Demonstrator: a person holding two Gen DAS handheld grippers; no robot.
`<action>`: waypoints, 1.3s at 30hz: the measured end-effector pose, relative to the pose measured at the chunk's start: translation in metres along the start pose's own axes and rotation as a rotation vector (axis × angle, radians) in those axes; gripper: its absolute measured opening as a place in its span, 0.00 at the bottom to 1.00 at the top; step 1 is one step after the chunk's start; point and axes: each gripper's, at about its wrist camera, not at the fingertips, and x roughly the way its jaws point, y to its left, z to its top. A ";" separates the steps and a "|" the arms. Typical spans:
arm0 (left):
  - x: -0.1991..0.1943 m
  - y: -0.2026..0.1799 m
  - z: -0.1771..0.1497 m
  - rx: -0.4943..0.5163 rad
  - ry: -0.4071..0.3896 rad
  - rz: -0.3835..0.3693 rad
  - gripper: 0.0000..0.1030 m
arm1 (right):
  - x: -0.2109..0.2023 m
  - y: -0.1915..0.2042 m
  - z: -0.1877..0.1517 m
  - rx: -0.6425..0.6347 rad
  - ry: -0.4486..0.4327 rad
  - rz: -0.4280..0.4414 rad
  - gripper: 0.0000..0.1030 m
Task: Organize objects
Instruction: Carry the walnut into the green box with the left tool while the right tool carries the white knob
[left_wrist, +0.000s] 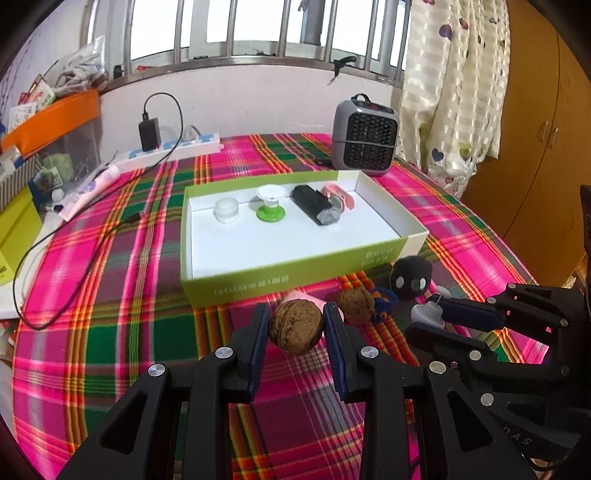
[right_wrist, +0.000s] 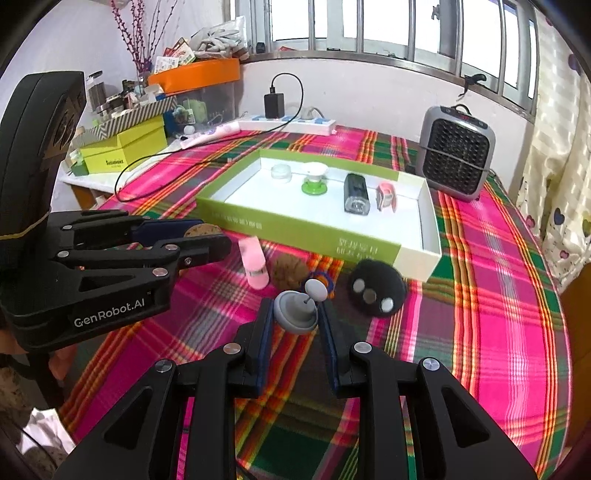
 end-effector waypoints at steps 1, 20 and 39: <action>-0.001 0.002 0.002 -0.003 -0.004 0.004 0.27 | 0.000 0.000 0.003 -0.003 -0.002 -0.001 0.24; 0.013 0.028 0.037 -0.030 -0.031 0.037 0.27 | 0.022 -0.013 0.063 0.005 -0.013 0.023 0.24; 0.057 0.049 0.046 -0.053 0.031 0.061 0.27 | 0.095 -0.025 0.103 -0.017 0.107 0.051 0.25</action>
